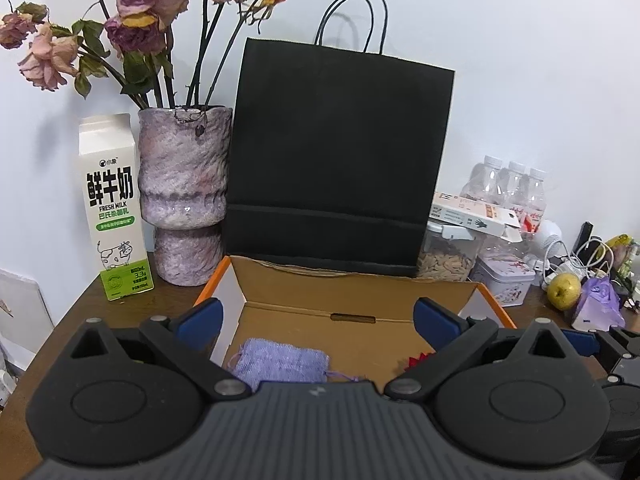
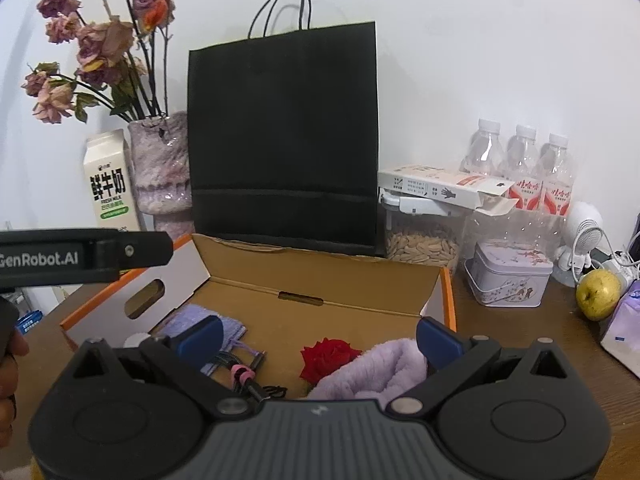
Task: Organize objects
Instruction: 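Open both tools to drop the cable and headband into the box, then withdraw both open tools from the box toward the table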
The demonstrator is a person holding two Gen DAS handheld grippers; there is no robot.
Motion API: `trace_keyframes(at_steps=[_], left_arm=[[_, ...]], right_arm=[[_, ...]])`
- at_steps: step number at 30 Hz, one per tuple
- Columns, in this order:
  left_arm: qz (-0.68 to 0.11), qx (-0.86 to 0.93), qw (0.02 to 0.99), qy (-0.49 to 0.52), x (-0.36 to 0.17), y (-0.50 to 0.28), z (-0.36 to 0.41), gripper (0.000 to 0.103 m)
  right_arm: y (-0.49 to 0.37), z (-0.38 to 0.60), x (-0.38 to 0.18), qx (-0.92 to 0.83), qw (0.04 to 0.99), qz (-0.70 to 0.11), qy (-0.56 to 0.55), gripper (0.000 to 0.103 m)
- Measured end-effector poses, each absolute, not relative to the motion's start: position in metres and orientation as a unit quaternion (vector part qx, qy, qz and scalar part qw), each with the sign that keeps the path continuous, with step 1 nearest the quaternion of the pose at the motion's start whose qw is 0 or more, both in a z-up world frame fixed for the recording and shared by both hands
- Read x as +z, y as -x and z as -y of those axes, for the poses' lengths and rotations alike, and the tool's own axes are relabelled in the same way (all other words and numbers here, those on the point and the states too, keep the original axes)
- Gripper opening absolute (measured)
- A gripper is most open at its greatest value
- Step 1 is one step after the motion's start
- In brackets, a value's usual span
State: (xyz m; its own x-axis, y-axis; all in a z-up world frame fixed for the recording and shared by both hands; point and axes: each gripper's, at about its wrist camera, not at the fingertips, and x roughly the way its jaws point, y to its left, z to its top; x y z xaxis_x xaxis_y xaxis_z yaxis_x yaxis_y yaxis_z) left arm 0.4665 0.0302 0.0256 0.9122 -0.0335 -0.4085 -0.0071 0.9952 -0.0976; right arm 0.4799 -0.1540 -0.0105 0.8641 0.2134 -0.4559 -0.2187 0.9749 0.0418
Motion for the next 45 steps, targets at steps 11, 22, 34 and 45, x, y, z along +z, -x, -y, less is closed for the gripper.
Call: trace_keyframes(at_steps=[11, 22, 34, 45], left_arm=[[-0.203, -0.017, 0.978, 0.05, 0.035, -0.418, -0.027, 0.103], [-0.201, -0.018, 0.978, 0.047, 0.038, -0.363, -0.024, 0.103], [-0.214, -0.01, 0.976, 0.046, 0.036, -0.311, -0.03, 0.103], [-0.242, 0.006, 0.969, 0.041, 0.022, -0.27, -0.038, 0.103]], right_arm=[[-0.435, 0.163, 0.001, 0.121, 0.967, -0.225, 0.005, 0.103], [-0.38, 0.172, 0.01, 0.13, 0.967, -0.219, 0.011, 0.103], [-0.327, 0.183, 0.003, 0.138, 0.961, -0.237, 0.022, 0.103], [-0.283, 0.199, -0.025, 0.136, 0.95, -0.279, 0.03, 0.103]])
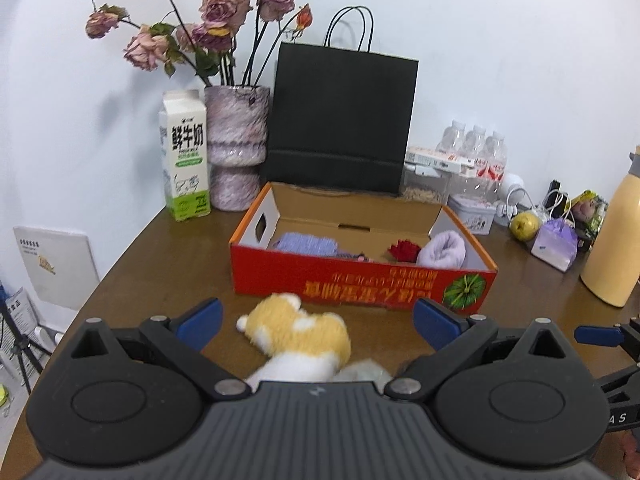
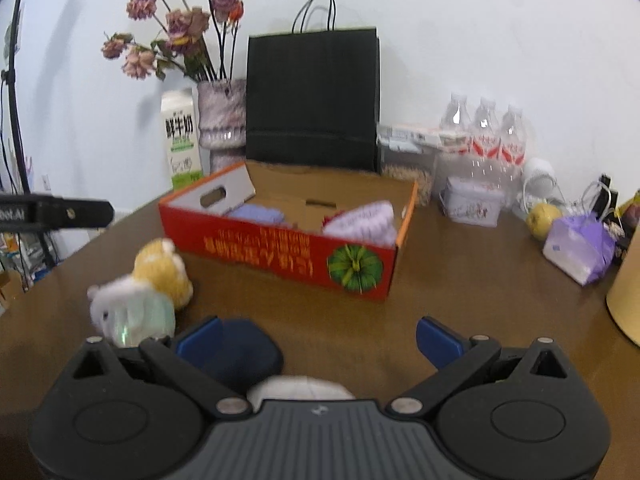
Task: Organize objects
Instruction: 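Withdraw both open tools from the box toward the table, then grasp the white tissue with the right tool while the left tool grasps the navy blue case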
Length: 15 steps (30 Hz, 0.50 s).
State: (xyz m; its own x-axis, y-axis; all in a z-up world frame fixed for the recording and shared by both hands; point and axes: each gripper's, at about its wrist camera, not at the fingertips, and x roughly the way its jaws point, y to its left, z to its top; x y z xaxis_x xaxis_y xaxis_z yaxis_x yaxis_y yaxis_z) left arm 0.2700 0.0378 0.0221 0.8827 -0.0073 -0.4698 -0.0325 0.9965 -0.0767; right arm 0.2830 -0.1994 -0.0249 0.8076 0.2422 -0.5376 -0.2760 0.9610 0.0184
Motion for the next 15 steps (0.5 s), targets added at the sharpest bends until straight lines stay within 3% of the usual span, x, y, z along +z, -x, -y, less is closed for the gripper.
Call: trace_keyframes(at_steps=[15], left_arm=[[-0.291, 0.02, 0.956, 0.043, -0.014, -0.23, -0.047, 0.103]], right_arm=[[-0.256, 0.214, -0.074, 0.142, 0.923, -0.353, 0.056, 0.103]])
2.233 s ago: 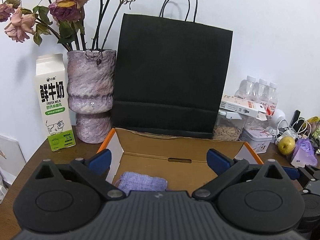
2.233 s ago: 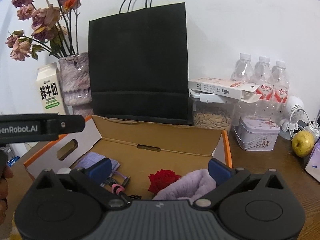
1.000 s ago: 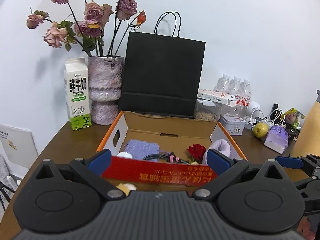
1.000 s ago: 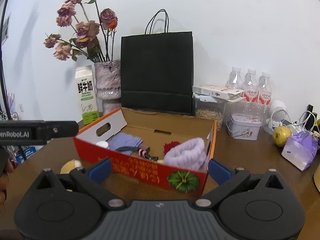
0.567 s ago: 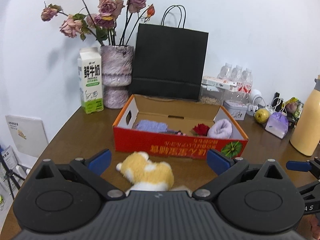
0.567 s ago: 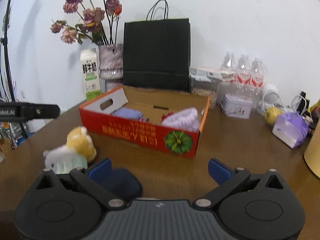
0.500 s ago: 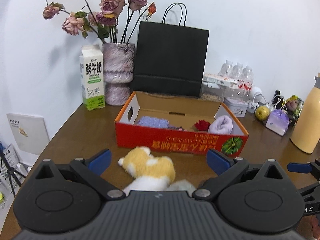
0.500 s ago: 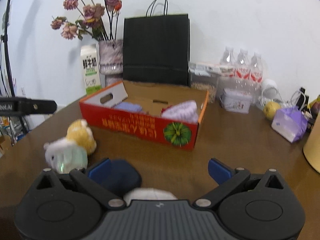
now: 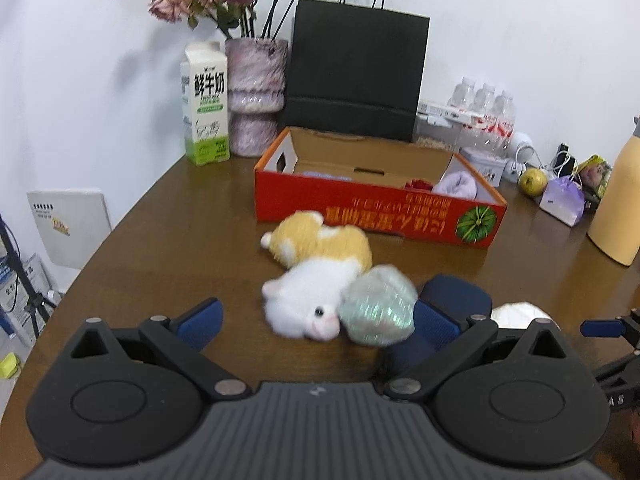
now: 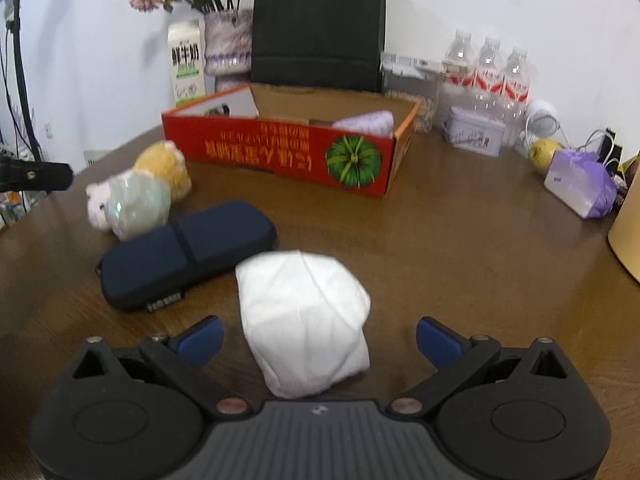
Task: Organize objects
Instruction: 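Grasp the white tissue with the right tool while the left tool grasps the navy blue case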
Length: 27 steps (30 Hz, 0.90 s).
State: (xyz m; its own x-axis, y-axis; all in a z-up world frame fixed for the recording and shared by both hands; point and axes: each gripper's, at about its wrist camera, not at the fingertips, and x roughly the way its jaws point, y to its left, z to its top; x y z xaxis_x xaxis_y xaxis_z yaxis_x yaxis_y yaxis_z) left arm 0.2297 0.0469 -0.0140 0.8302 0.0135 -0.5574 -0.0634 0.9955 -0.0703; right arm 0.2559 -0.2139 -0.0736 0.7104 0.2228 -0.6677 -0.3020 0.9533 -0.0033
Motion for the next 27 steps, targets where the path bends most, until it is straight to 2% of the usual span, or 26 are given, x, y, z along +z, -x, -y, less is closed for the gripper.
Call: trace_keyframes(at_steps=[7, 17, 19, 21, 27], left_arm=[[-0.3, 0.02, 0.953, 0.04, -0.021, -0.217, -0.049, 0.103], [-0.305, 0.019, 0.951, 0.045, -0.027, -0.209, -0.052, 0.103], [-0.306, 0.021, 0.951, 0.048, -0.028, -0.207, -0.053, 0.103], [-0.307, 0.021, 0.95, 0.051, -0.028, -0.205, -0.054, 0.103], [-0.309, 0.013, 0.95, 0.054, -0.031, -0.2, -0.052, 0.103]], right_arm=[[-0.274, 0.209, -0.087, 0.161, 0.909, -0.379, 0.058, 0.103], [-0.275, 0.203, -0.094, 0.162, 0.925, -0.339, 0.049, 0.102], [-0.272, 0.203, -0.093, 0.163, 0.927, -0.335, 0.047, 0.094], [-0.267, 0.202, -0.091, 0.168, 0.929, -0.326, 0.048, 0.073], [-0.257, 0.202, -0.088, 0.165, 0.934, -0.313, 0.043, 0.062]])
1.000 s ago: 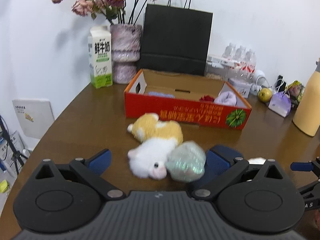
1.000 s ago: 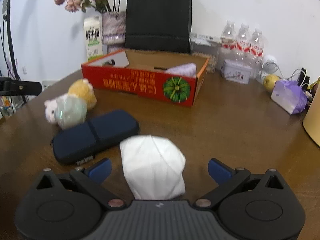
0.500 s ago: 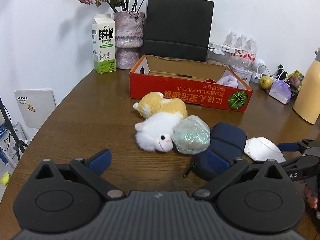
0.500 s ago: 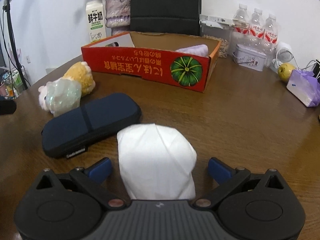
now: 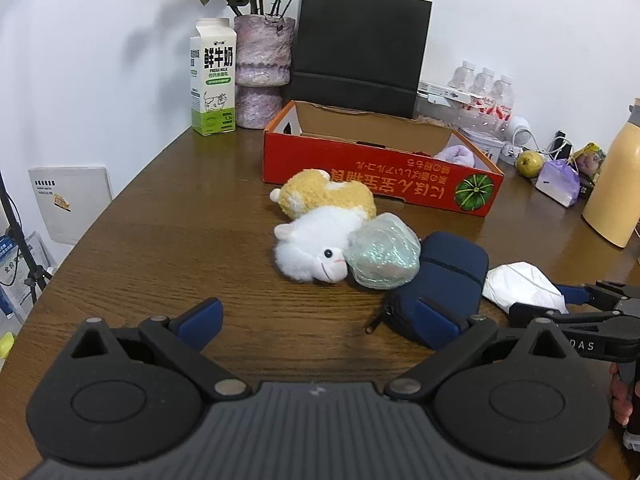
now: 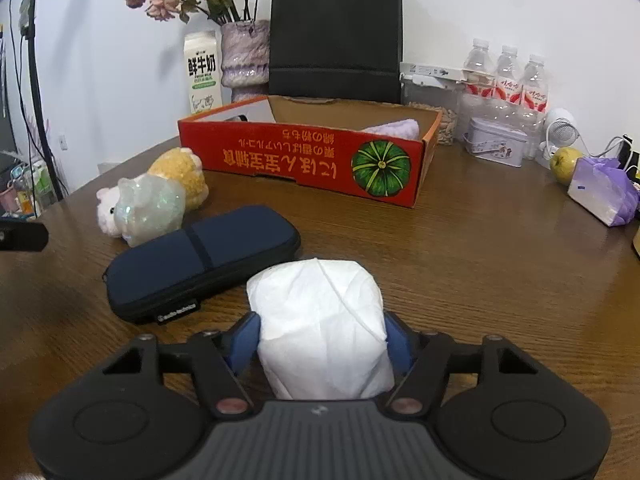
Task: Organize objects
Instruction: 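Grasp the white tissue with the right tool while the left tool grasps the navy blue case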
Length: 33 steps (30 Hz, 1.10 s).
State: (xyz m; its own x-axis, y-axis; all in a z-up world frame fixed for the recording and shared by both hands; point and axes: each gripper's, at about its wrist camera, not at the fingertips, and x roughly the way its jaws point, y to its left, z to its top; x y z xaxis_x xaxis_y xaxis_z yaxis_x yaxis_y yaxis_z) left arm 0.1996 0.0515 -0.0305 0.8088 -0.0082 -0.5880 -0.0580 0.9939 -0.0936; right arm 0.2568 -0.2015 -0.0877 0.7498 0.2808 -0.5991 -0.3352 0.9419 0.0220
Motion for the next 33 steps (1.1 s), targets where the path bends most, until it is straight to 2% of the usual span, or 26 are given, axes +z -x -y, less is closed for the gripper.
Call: trace_keyframes(at_steps=[5, 11, 24, 33], left_arm=[[-0.312, -0.002, 0.949, 0.048, -0.033, -0.199, -0.043, 0.103], [-0.31, -0.022, 0.949, 0.043, -0.038, -0.204, -0.027, 0.103], [-0.245, -0.046, 0.968, -0.024, -0.049, -0.214, 0.027, 0.103], [-0.28, -0.062, 0.958, -0.028, -0.068, -0.241, 0.04, 0.097]], right_arm=[[-0.239, 0.201, -0.082, 0.152, 0.948, -0.276, 0.047, 0.046], [-0.232, 0.213, -0.078, 0.14, 0.955, -0.261, 0.014, 0.038], [-0.215, 0.233, -0.073, 0.109, 0.971, -0.21, -0.037, 0.038], [-0.208, 0.237, -0.071, 0.106, 0.974, -0.193, -0.048, 0.039]])
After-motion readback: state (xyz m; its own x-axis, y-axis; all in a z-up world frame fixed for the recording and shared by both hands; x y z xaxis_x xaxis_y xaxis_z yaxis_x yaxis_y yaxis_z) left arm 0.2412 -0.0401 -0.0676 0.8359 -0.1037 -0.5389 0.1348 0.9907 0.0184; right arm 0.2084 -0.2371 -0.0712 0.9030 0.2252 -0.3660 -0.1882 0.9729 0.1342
